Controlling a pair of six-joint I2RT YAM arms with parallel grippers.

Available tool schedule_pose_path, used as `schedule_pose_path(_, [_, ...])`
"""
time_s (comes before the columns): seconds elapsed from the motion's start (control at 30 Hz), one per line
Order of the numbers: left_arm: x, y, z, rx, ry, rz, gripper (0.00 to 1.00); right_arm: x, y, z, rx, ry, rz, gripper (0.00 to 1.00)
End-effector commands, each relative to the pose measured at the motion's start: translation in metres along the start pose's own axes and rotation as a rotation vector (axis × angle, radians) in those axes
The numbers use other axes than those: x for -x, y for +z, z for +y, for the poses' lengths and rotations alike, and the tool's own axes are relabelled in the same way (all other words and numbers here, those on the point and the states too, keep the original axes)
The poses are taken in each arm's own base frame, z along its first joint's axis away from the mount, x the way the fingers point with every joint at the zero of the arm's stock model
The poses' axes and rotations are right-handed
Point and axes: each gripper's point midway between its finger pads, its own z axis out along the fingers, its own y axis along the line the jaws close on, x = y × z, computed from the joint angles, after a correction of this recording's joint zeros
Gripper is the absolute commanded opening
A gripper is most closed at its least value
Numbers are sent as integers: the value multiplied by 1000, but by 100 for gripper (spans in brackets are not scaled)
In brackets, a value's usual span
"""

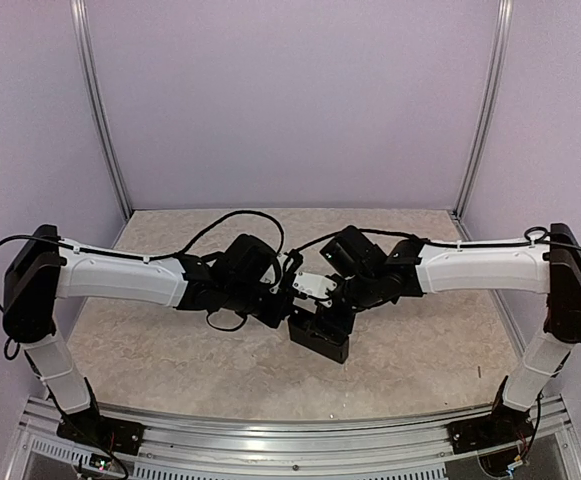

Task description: Fold the paper box

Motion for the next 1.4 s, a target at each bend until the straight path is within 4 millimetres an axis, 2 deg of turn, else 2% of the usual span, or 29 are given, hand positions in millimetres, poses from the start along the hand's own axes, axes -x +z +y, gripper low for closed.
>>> schedule_pose_path(0.0, [-39, 3, 6, 22, -23, 125, 0, -28, 13, 41, 161, -49, 103, 81])
schedule_pose_path(0.1, [-40, 3, 6, 25, -28, 125, 0, -26, 2, 34, 105, -46, 48, 83])
schedule_pose_path(0.23, [-42, 4, 6, 26, -38, 125, 0, -32, 3, 23, 67, -25, 32, 86])
schedule_pose_path(0.33, [-42, 4, 7, 26, -43, 128, 0, -26, 3, 17, 68, -29, 6, 86])
schedule_pose_path(0.47, [-43, 4, 7, 27, -46, 135, 0, -14, -6, 17, 78, -54, -39, 91])
schedule_pose_path(0.7, [-42, 5, 12, 53, -85, 154, 0, -17, -15, 22, 94, -104, -56, 94])
schedule_pose_path(0.87, [-38, 2, 13, 55, -121, 146, 0, -26, -21, 18, 47, -123, -40, 90])
schedule_pose_path(1.03, [-34, 1, 10, 46, -122, 143, 0, -32, -14, 11, 3, -138, -19, 84])
schedule_pose_path(1.37, [-33, 3, 7, 40, -126, 142, 0, -35, -3, -3, -66, -119, 5, 66])
